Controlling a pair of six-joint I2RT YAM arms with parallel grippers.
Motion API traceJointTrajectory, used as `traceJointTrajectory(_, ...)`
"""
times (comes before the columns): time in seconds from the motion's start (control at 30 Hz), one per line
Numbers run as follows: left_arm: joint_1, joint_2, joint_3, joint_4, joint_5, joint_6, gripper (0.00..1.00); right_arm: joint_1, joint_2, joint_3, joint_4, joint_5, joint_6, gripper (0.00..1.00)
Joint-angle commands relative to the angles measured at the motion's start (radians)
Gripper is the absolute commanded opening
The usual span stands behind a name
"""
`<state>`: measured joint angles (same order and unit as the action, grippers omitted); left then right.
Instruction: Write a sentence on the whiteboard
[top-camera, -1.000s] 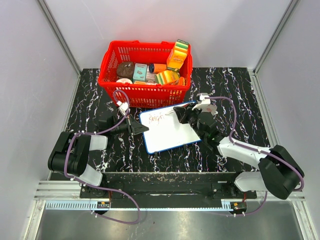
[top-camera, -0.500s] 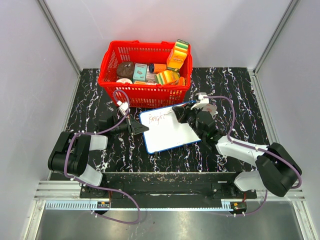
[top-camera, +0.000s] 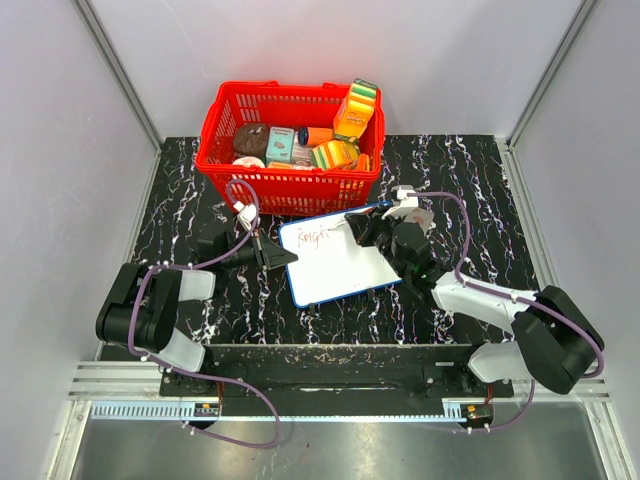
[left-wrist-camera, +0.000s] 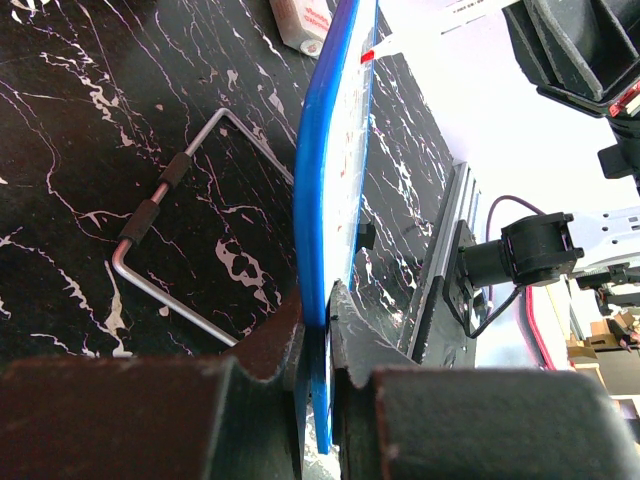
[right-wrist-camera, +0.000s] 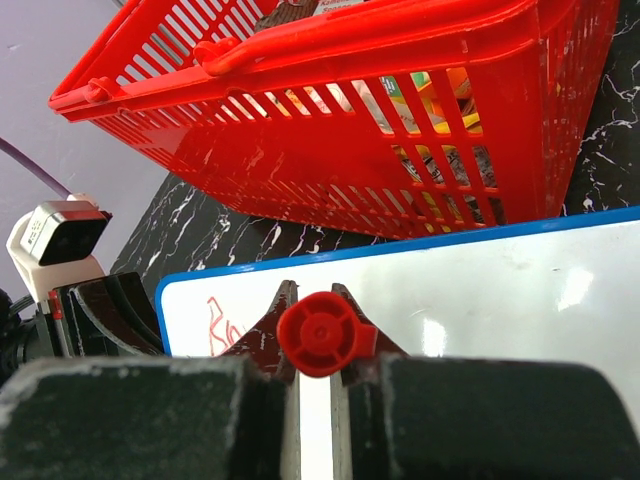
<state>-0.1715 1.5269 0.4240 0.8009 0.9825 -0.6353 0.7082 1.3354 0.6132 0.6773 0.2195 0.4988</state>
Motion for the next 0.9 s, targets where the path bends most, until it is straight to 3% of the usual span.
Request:
traceJointTrajectory(0.0,-0.01,-0.002,0.012,-0.017,-0.059,0.103,0.0,-0.012,-0.025,0.011,-0.048,0.063,-0.026,0.0)
traceJointTrajectory(0.37,-0.01,-0.002,0.012,-0.017,-0.059,0.102,0.0,-0.015,-0.051,0.005,-0.065,0.119,-0.032,0.0)
traceJointTrajectory(0.87,-0.013,-0.002,0.012,-0.02,-0.061,0.105,0.0,-0.015,-0.058,0.014,0.033,0.031,-0.034,0.0)
